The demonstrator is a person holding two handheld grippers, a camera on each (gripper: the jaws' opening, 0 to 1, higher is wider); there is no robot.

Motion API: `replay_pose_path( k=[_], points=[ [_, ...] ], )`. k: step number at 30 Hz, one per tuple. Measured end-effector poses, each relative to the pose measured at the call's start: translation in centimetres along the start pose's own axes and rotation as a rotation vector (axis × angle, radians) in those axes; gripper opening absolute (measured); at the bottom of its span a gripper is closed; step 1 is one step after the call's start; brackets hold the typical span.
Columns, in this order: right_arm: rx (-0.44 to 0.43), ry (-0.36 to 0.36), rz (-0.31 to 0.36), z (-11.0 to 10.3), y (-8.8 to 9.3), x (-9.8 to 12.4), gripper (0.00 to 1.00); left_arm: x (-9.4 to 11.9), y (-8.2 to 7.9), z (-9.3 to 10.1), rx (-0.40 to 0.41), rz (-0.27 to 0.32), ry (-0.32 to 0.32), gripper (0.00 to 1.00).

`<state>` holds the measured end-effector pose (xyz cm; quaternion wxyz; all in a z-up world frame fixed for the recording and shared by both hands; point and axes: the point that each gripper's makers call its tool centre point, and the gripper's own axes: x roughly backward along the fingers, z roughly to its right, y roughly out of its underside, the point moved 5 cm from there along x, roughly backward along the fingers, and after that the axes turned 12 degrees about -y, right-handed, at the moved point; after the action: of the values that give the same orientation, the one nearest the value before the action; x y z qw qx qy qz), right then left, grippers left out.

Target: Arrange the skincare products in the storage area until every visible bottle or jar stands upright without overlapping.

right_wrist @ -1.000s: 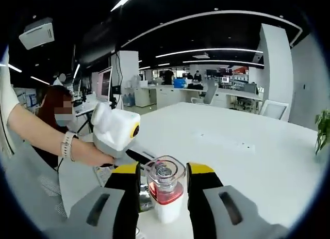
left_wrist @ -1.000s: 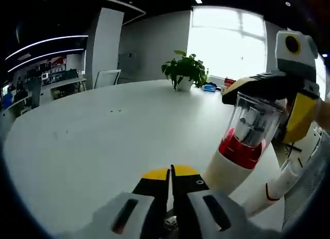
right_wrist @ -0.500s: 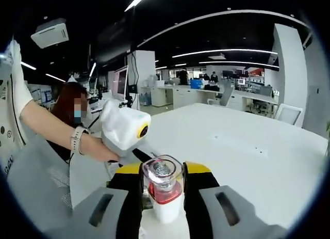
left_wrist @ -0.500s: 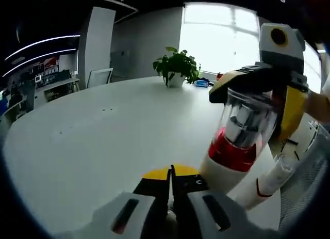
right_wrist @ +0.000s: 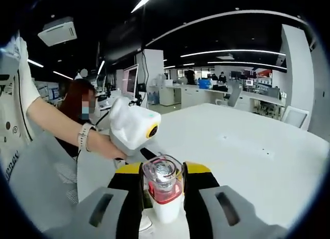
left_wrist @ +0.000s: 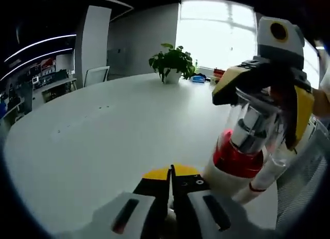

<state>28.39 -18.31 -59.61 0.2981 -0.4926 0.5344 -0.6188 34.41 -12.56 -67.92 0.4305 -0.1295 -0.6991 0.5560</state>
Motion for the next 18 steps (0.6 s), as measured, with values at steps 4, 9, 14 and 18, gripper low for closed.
replay_pose_path(
  k=[4, 9, 14, 18],
  points=[
    [0.004, -0.010, 0.001, -0.14, -0.01, 0.01, 0.29, 0.12, 0.12, 0.10, 0.000, -0.006, 0.001, 0.00],
    [0.005, -0.017, 0.008, -0.38, -0.02, 0.01, 0.29, 0.39, 0.22, 0.23, -0.001, -0.010, 0.002, 0.00],
    [0.002, -0.021, 0.009, -0.45, -0.13, 0.02, 0.29, 0.69, 0.23, 0.37, -0.002, -0.012, 0.003, 0.00],
    [0.004, -0.022, 0.009, -0.28, -0.21, 0.11, 0.29, 0.86, 0.33, 0.42, -0.005, -0.016, 0.005, 0.00]
  ],
)
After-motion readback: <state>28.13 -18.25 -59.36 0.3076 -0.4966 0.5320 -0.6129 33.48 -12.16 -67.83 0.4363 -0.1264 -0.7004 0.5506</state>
